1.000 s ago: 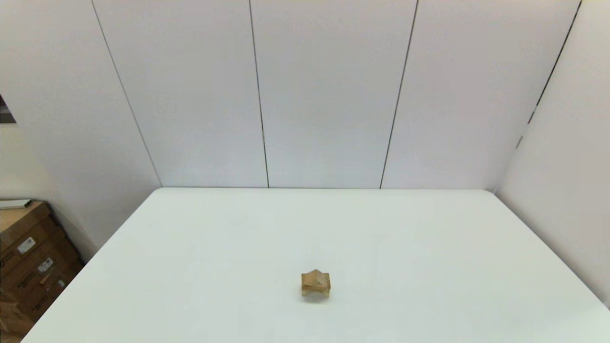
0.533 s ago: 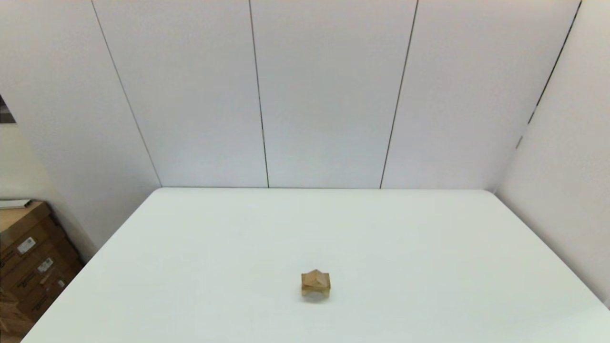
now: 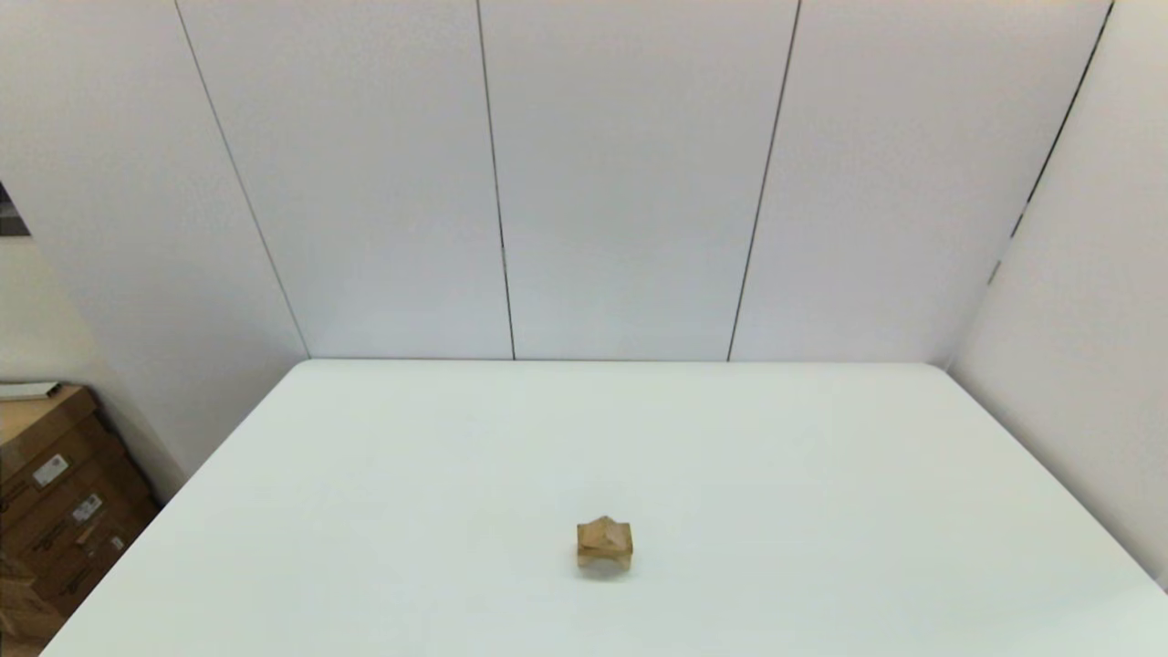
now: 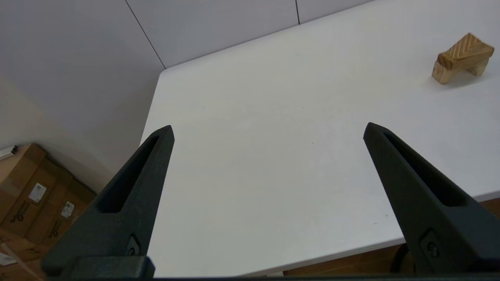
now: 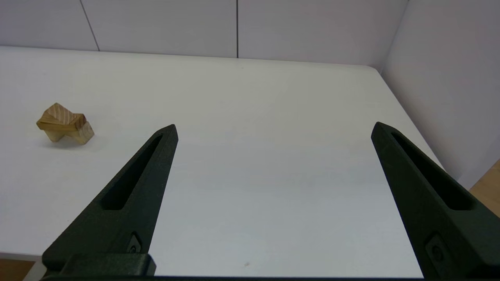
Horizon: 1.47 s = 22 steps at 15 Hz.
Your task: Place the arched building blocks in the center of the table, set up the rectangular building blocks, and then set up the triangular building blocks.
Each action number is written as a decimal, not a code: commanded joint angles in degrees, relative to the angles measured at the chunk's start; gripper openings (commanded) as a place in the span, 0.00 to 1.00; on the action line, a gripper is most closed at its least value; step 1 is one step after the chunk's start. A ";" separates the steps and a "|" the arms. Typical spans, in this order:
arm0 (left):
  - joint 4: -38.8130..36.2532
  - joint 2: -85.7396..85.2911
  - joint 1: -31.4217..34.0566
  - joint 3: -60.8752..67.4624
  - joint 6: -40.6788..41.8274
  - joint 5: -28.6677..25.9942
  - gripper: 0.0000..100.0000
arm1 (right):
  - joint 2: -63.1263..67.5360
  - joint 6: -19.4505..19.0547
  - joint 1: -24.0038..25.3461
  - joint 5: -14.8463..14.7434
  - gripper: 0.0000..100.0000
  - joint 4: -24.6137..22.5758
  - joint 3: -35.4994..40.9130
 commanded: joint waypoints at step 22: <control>-8.24 -2.23 0.00 5.32 -9.68 4.62 1.00 | -0.01 -0.03 0.02 0.05 1.00 0.02 0.09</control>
